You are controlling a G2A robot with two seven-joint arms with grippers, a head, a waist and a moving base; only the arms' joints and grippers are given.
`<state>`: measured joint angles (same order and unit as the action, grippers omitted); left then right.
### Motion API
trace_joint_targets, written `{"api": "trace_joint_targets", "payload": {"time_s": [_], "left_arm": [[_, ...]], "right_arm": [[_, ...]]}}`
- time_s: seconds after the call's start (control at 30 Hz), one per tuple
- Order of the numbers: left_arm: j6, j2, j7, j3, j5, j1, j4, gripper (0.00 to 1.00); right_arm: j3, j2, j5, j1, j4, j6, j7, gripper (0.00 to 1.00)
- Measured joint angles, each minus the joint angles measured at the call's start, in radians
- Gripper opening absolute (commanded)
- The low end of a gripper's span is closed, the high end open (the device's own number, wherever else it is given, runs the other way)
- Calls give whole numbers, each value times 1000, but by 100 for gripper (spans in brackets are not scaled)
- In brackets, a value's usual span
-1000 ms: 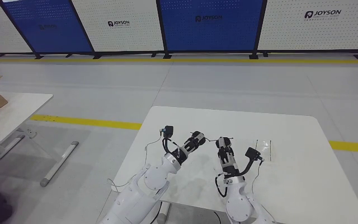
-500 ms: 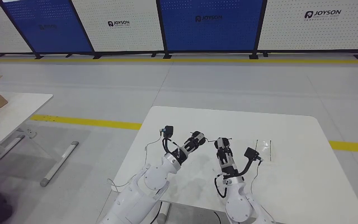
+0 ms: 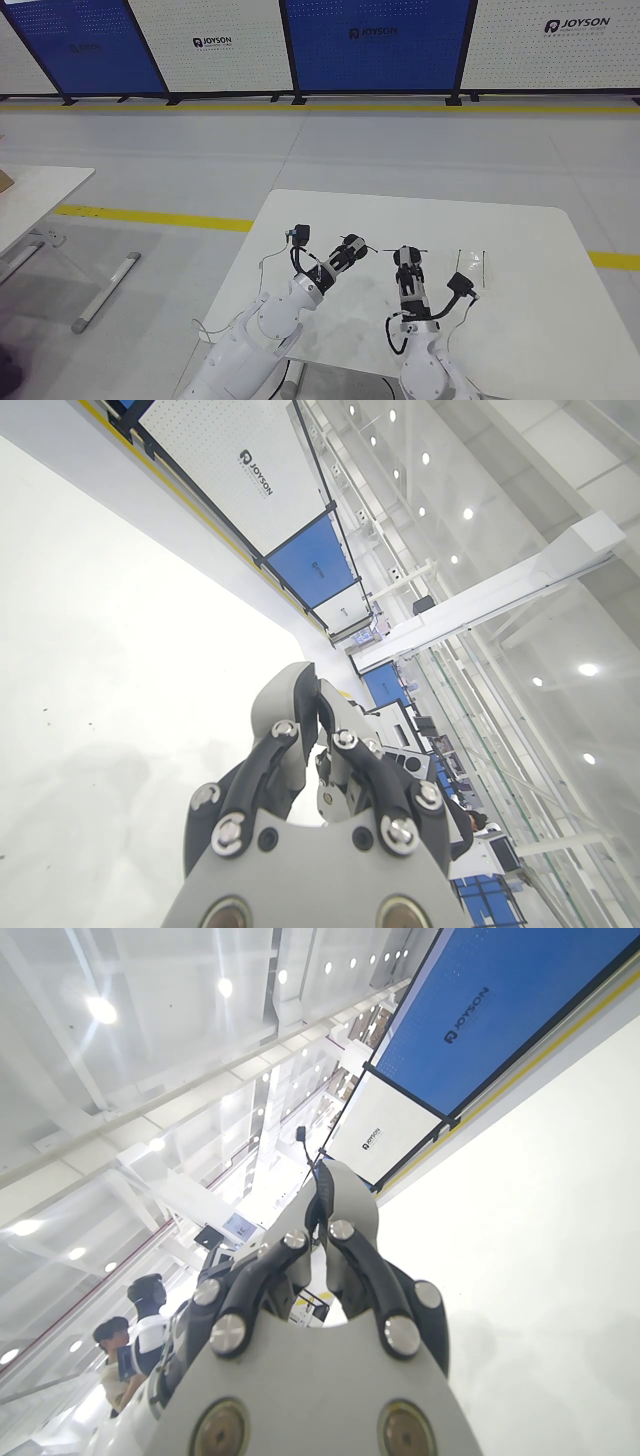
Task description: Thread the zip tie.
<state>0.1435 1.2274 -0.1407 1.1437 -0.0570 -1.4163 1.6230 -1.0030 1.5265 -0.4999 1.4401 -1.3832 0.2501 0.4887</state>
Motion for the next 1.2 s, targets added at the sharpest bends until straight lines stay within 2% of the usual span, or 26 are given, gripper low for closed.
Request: {"api": "trace_joint_targets", "payload": {"time_s": [0.17, 0.57, 1.2], "left_arm": [[0, 0, 0, 0, 0, 0, 0, 0], [0, 0, 0, 0, 0, 0, 0, 0], [0, 0, 0, 0, 0, 0, 0, 0]], "right_arm": [[8, 4, -10, 16, -2, 3, 36, 0], [9, 4, -21, 20, -14, -11, 7, 0], [31, 28, -25, -21, 43, -37, 23, 0]]}}
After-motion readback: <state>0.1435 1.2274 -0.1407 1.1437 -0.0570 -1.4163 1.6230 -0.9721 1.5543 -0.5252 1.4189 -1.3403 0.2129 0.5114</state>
